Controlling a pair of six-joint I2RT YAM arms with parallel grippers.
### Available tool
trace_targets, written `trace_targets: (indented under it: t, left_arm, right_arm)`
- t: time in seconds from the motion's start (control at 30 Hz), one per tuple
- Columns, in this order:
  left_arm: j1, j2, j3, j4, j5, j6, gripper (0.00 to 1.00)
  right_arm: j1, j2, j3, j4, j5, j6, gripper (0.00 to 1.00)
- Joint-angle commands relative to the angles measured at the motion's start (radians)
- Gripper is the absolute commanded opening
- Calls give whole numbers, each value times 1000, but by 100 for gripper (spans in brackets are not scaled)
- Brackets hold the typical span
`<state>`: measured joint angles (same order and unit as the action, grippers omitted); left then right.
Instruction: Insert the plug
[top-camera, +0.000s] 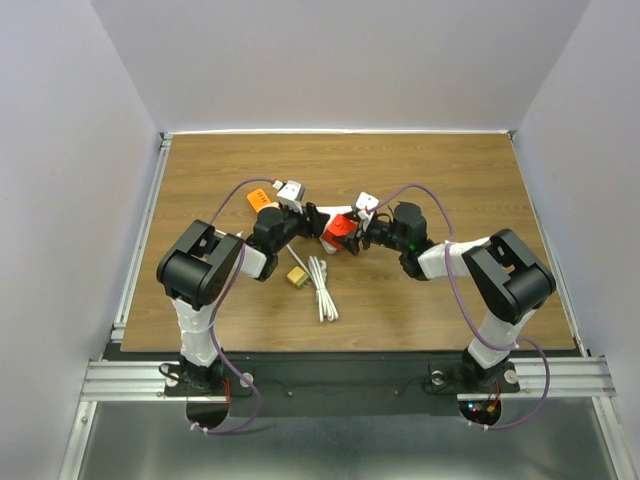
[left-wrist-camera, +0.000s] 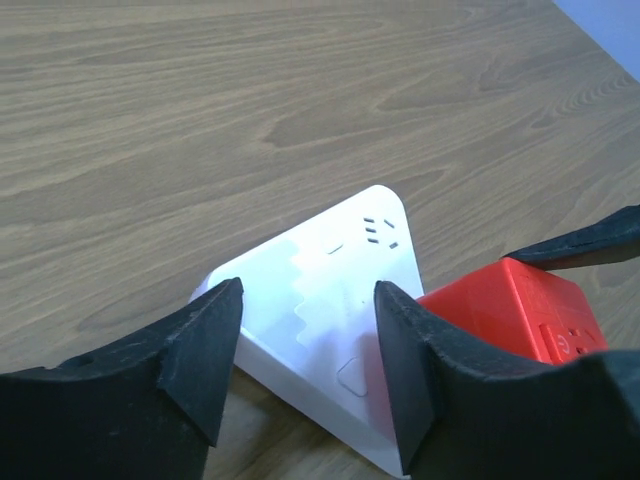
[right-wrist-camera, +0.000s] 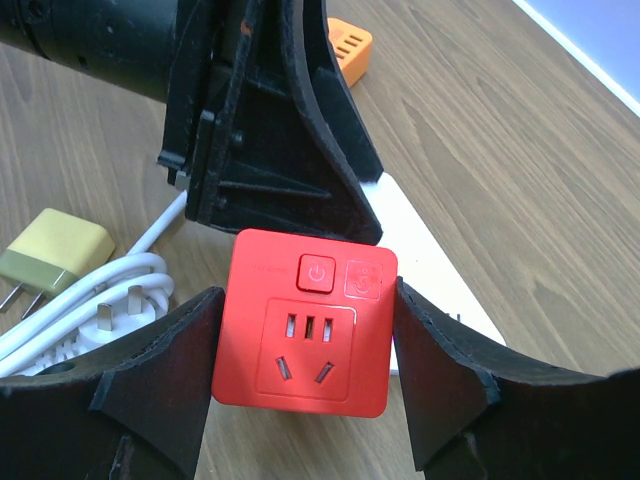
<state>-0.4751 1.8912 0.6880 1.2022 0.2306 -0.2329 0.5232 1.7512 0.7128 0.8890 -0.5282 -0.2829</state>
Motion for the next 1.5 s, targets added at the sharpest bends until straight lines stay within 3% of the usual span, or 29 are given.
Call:
trace_targets:
  t: [0.0,0.3,0.83,0.97,1.3,1.47]
  left_arm:
    - [32,-66,-16,39,-100,-23,71]
    - [72,20,88,-53,-109,-63,72]
    - [75,121,165,-144,42,-124,71]
    - [75,125,162,-151,49,-118,67]
    - [72,117,148,-165,65,-102,40]
    - [61,105,127,-161,65,-97,33]
  right_arm:
    - [-6,-16,27,-27,31,-18,0]
    - [-6,1,31,-28,40,-16,1]
    - [-6,-24,30,-32,34,-21,0]
    - [-5,-22,33,-36,33,-18,1]
    - [-5,10,77,-79,57,-16,1]
    - [-6,42,96,-96,80,-7,1]
